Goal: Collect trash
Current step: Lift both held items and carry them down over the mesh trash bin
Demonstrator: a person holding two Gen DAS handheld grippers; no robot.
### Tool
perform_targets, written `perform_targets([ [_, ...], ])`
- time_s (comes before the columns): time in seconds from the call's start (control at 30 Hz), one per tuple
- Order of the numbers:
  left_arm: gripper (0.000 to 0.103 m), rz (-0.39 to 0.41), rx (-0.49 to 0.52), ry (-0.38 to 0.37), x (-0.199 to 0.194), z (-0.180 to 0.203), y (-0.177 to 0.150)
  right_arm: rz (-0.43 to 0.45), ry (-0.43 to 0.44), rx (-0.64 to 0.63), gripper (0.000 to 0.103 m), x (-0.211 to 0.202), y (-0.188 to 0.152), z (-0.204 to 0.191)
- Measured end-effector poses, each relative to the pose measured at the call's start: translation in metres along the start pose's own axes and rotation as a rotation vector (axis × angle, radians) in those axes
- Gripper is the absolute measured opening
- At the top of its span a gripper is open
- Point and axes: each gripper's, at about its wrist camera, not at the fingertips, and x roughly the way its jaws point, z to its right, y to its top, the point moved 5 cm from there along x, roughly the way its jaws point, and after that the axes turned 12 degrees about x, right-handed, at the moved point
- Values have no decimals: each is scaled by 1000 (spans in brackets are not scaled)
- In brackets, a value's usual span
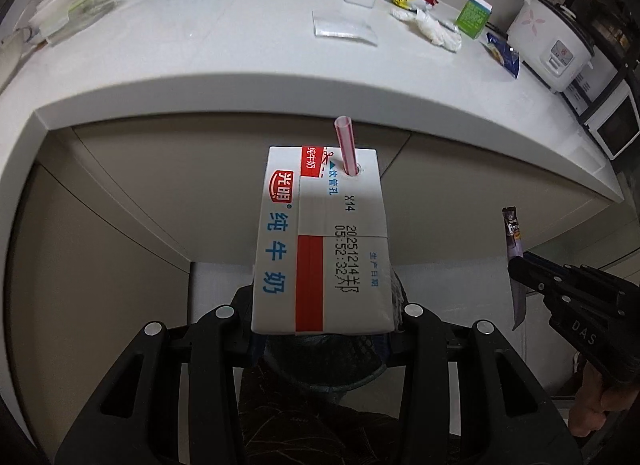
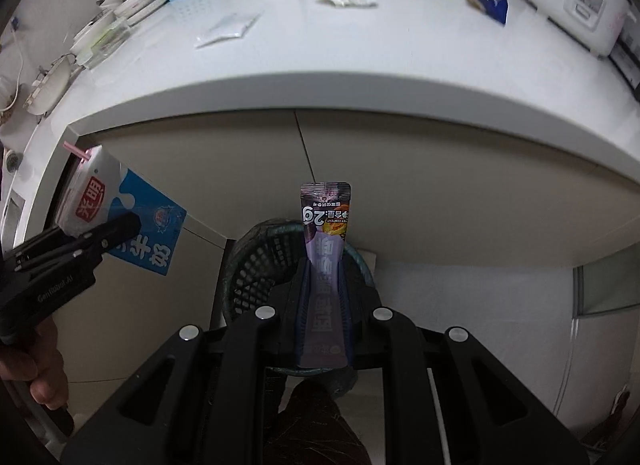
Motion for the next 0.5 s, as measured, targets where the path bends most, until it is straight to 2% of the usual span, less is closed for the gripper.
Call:
perform_targets([
  [0.13,40,-25,13,-23,24,2,-11,-32,-30,-20,13,17,-9,2],
  [0.5,40,-105,48,-66,79,14,-20,-96,-53,45,13,46,-25,20],
])
